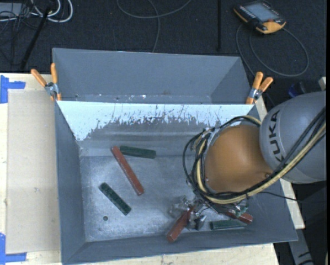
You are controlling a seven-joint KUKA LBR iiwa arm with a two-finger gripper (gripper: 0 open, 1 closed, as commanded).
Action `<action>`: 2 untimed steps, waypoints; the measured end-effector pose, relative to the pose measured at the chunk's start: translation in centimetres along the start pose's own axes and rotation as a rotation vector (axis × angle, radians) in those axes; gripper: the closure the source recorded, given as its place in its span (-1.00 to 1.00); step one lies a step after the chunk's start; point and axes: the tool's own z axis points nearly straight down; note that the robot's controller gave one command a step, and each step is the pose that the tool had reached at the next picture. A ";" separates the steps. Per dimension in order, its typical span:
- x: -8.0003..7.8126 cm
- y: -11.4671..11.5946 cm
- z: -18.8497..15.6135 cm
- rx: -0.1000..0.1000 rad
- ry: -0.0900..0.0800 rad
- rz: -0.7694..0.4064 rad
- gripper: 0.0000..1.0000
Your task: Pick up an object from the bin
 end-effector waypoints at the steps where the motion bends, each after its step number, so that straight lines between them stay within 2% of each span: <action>1: 0.1 0.1 -1.8 -0.001 0.002 0.000 1.00; 2: 0.0 0.0 -3.3 0.000 0.001 0.001 1.00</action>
Offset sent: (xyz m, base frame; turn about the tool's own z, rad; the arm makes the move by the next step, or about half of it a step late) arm 0.0000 0.0000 0.0688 0.0000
